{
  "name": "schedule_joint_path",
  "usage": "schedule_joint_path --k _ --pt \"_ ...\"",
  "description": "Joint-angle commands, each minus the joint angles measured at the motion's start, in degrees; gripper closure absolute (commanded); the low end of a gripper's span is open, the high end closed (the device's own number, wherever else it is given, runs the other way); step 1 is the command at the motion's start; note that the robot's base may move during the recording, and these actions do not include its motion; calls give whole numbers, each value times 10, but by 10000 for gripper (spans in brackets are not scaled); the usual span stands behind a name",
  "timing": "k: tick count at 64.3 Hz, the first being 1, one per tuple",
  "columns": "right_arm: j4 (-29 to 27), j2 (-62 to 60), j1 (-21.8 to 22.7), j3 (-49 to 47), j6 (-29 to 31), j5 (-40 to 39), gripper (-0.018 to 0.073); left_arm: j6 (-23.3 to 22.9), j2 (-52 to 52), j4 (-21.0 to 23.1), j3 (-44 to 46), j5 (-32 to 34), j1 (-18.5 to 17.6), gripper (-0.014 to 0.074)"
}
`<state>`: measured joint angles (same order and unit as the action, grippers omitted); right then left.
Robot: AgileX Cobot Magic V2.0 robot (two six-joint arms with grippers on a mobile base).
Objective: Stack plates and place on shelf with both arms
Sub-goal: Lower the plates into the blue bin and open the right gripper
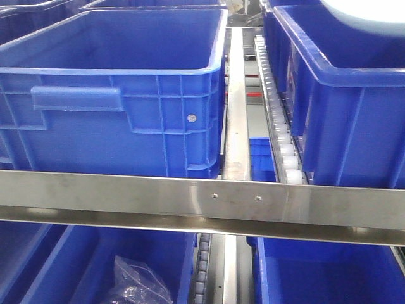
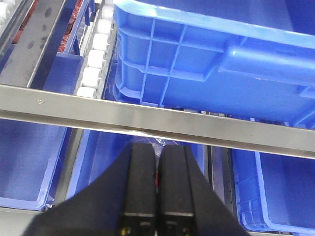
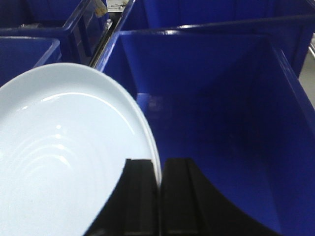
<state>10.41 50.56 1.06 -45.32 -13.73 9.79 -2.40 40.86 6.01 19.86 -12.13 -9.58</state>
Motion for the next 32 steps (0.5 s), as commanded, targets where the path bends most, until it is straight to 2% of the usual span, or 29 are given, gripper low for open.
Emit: schedule_joint_path --k 1,8,19,32 --pt "3 50 6 -67 1 -58 503 -4 2 5 17 43 -4 514" --pt "3 110 32 -111 1 -60 503 -4 2 5 17 43 -4 514" --pt "3 189 104 -146 1 -106 503 -4 2 5 17 43 -4 514" --pt "3 279 124 -163 1 -140 503 -4 2 5 17 43 -4 514"
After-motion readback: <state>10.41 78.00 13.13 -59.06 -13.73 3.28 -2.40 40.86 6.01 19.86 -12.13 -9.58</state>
